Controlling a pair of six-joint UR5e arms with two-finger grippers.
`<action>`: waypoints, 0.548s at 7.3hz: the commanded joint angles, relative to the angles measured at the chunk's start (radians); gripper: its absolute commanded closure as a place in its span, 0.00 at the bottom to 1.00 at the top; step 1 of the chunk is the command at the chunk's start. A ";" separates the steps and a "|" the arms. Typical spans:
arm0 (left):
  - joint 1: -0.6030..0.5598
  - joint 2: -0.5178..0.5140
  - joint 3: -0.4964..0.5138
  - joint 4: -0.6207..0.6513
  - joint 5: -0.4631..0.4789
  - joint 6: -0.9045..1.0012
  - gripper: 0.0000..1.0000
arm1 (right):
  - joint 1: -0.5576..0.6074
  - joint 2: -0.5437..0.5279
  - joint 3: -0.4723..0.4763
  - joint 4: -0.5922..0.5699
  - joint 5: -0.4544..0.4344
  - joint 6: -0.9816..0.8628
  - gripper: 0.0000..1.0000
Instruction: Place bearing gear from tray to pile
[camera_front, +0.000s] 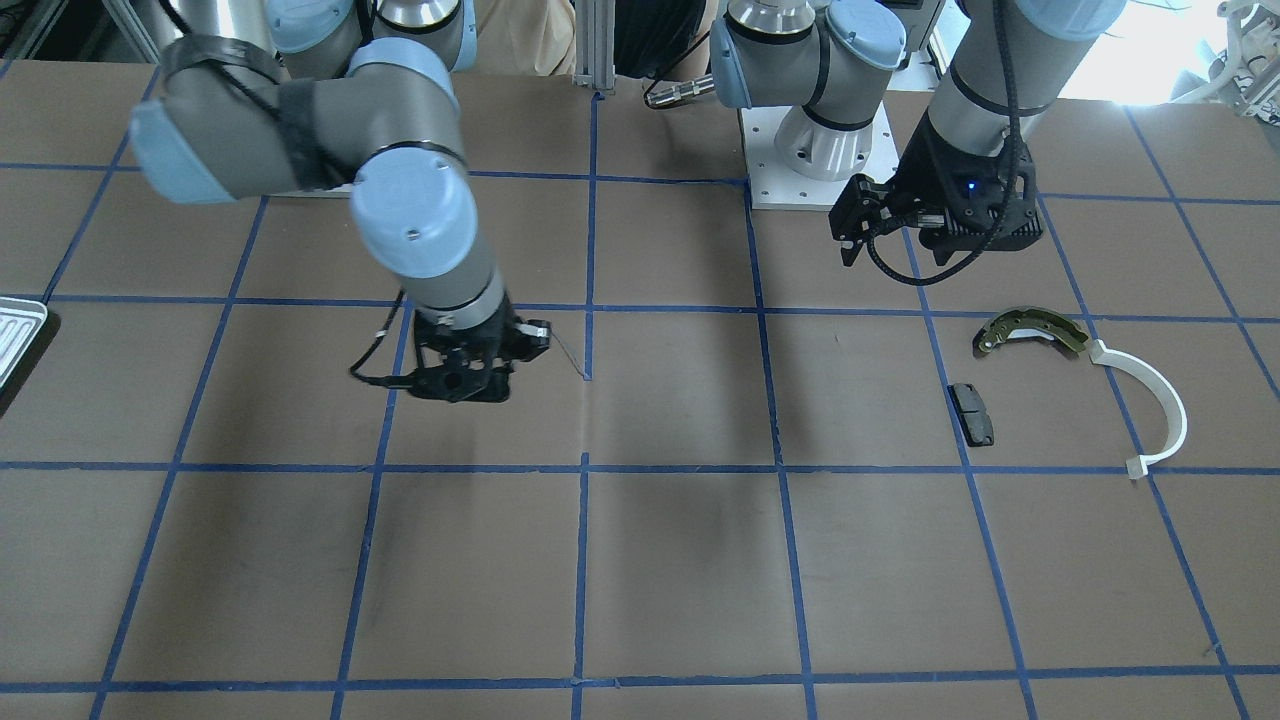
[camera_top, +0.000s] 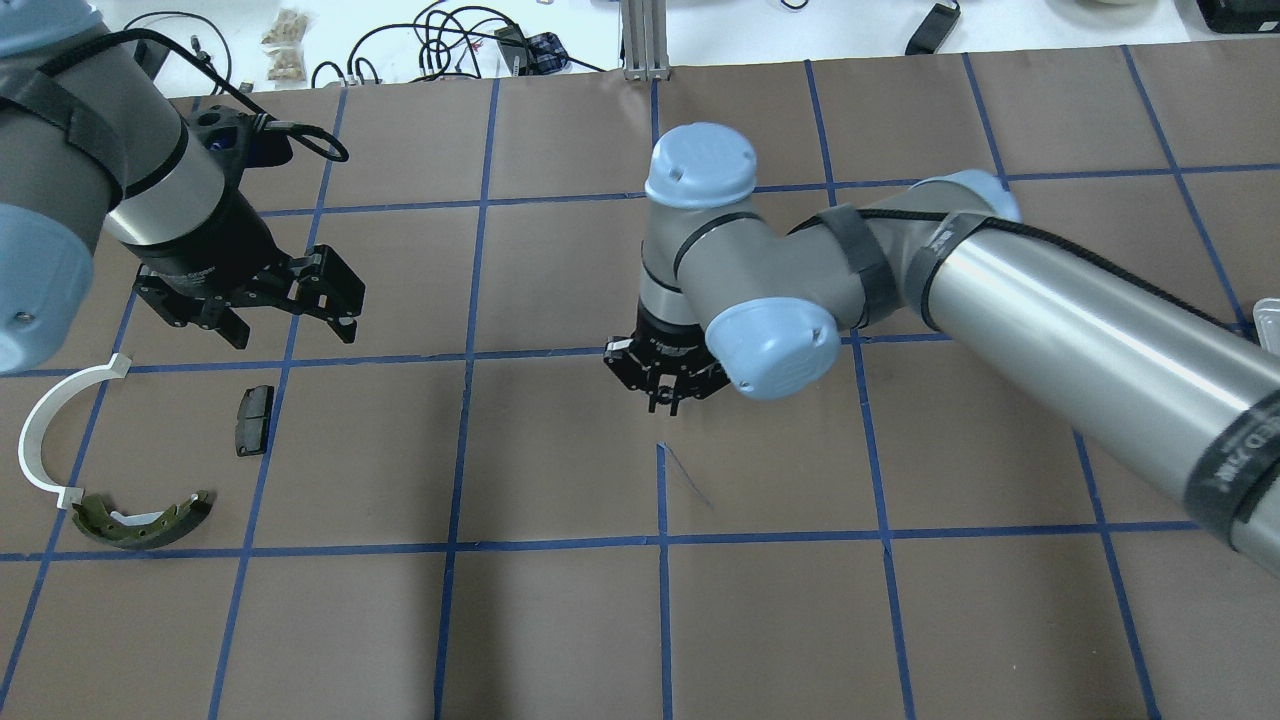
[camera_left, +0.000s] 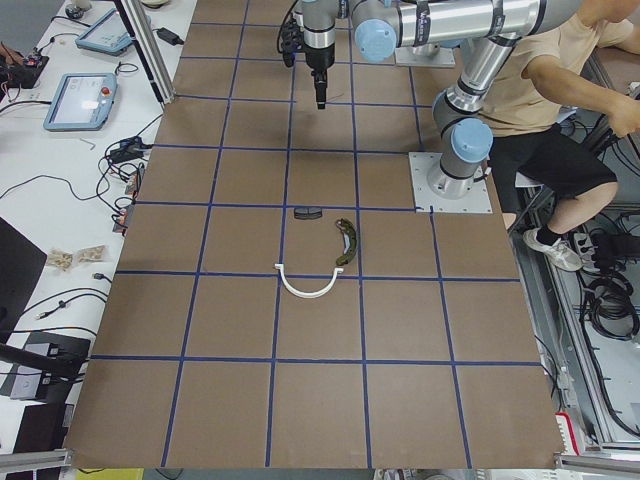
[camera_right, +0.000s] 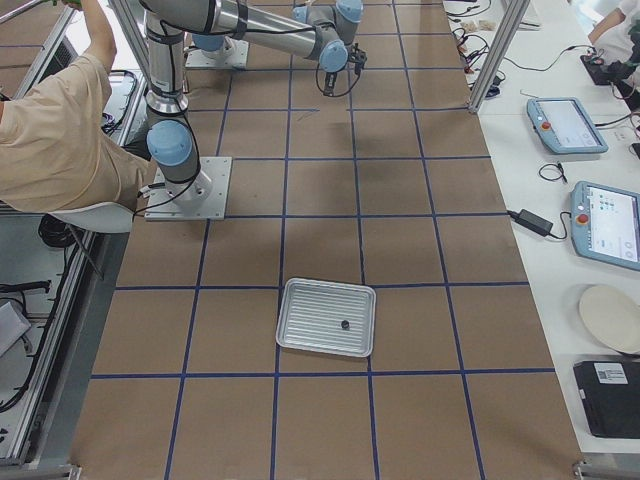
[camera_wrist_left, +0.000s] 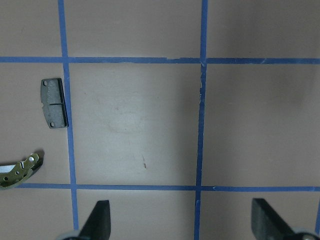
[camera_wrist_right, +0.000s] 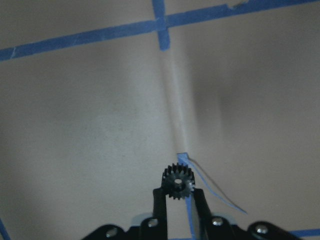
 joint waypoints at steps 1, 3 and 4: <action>0.007 0.002 -0.001 0.004 0.004 0.000 0.00 | 0.032 0.058 0.031 -0.129 0.009 0.044 0.97; 0.010 -0.016 -0.002 0.012 0.000 -0.005 0.00 | 0.021 0.051 0.022 -0.134 -0.006 0.006 0.00; 0.005 -0.032 -0.004 0.018 -0.003 -0.014 0.00 | -0.026 0.042 -0.019 -0.107 -0.037 -0.009 0.00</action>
